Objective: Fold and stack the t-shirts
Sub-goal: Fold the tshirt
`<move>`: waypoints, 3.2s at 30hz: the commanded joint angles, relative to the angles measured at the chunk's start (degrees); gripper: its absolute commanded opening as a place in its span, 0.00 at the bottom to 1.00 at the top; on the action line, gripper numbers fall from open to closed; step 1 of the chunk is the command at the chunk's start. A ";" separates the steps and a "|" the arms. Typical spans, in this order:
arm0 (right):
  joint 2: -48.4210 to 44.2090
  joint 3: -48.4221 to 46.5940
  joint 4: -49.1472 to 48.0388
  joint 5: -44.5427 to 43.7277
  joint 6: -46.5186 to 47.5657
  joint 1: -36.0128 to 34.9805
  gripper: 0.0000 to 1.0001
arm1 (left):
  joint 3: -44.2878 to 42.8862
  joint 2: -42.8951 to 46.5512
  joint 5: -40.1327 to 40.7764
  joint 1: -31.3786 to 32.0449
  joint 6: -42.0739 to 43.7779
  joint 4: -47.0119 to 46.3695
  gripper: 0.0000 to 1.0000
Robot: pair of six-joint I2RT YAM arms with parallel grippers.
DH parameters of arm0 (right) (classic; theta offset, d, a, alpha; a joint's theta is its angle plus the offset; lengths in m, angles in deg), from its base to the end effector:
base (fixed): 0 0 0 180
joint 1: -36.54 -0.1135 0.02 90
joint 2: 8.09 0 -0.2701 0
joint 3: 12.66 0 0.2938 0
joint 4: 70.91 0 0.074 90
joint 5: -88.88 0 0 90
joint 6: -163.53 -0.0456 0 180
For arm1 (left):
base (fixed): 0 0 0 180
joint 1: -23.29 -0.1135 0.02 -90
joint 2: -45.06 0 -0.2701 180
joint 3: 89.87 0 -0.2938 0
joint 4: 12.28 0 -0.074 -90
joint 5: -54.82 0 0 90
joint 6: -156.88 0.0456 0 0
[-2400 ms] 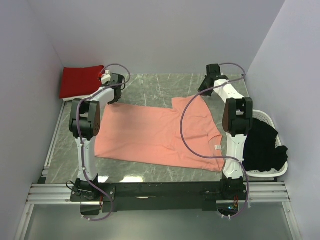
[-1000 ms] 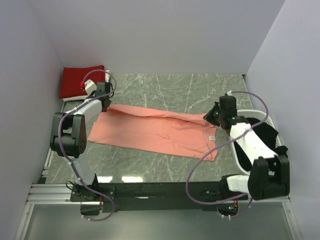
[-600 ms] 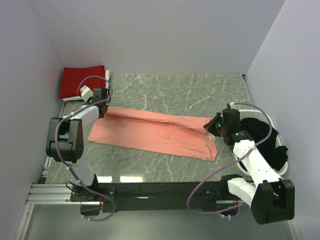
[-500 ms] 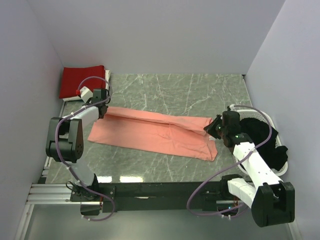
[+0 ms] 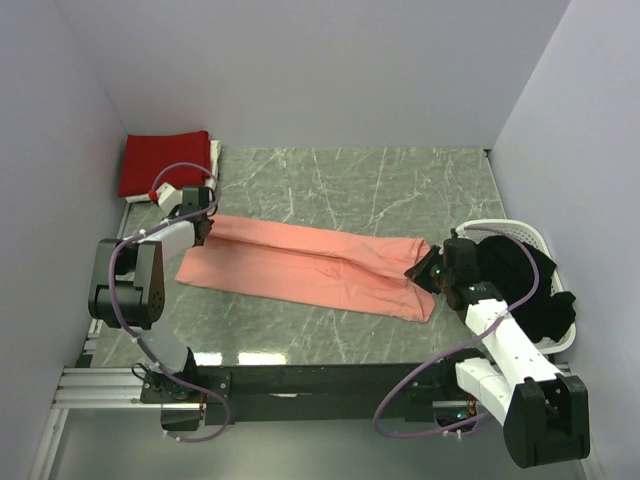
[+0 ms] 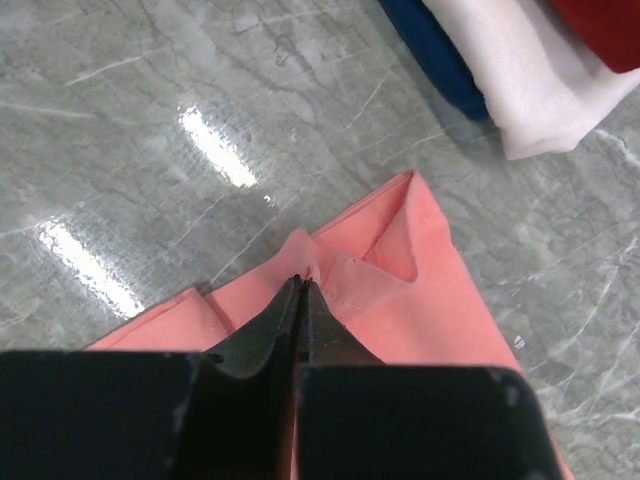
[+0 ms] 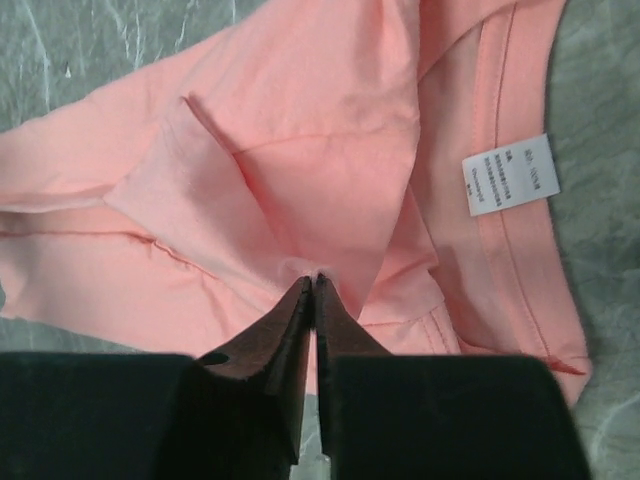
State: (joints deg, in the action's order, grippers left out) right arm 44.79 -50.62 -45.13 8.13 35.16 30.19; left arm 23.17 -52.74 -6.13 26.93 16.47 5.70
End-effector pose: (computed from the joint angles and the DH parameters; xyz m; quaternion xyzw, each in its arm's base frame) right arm 0.2289 0.0328 0.1756 0.2175 0.8801 0.2259 0.3566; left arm 0.3845 -0.0023 0.1448 -0.4406 0.7968 0.0545 0.4099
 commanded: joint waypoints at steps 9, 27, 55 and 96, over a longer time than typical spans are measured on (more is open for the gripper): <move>-7.18 -0.80 0.33 3.05 1.89 0.11 0.59 | 6.13 12.36 -3.73 -2.85 -1.53 -5.76 0.55; 29.37 -20.67 -7.48 -6.79 6.91 -10.08 0.59 | 8.68 14.22 -14.38 8.75 -0.65 -11.90 0.58; 20.77 -8.72 -13.12 -3.90 1.11 -28.44 0.57 | 6.49 13.60 -17.89 15.26 3.21 -11.38 0.54; 6.81 -0.11 -5.92 1.91 0.06 -21.85 0.55 | 6.05 12.90 -24.14 22.38 8.58 -11.56 0.52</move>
State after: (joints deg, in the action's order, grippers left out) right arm 55.17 -51.66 -49.17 8.02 36.56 11.05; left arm 31.28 -41.97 -30.36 48.98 24.01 -5.38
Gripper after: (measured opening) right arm 0.551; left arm 0.527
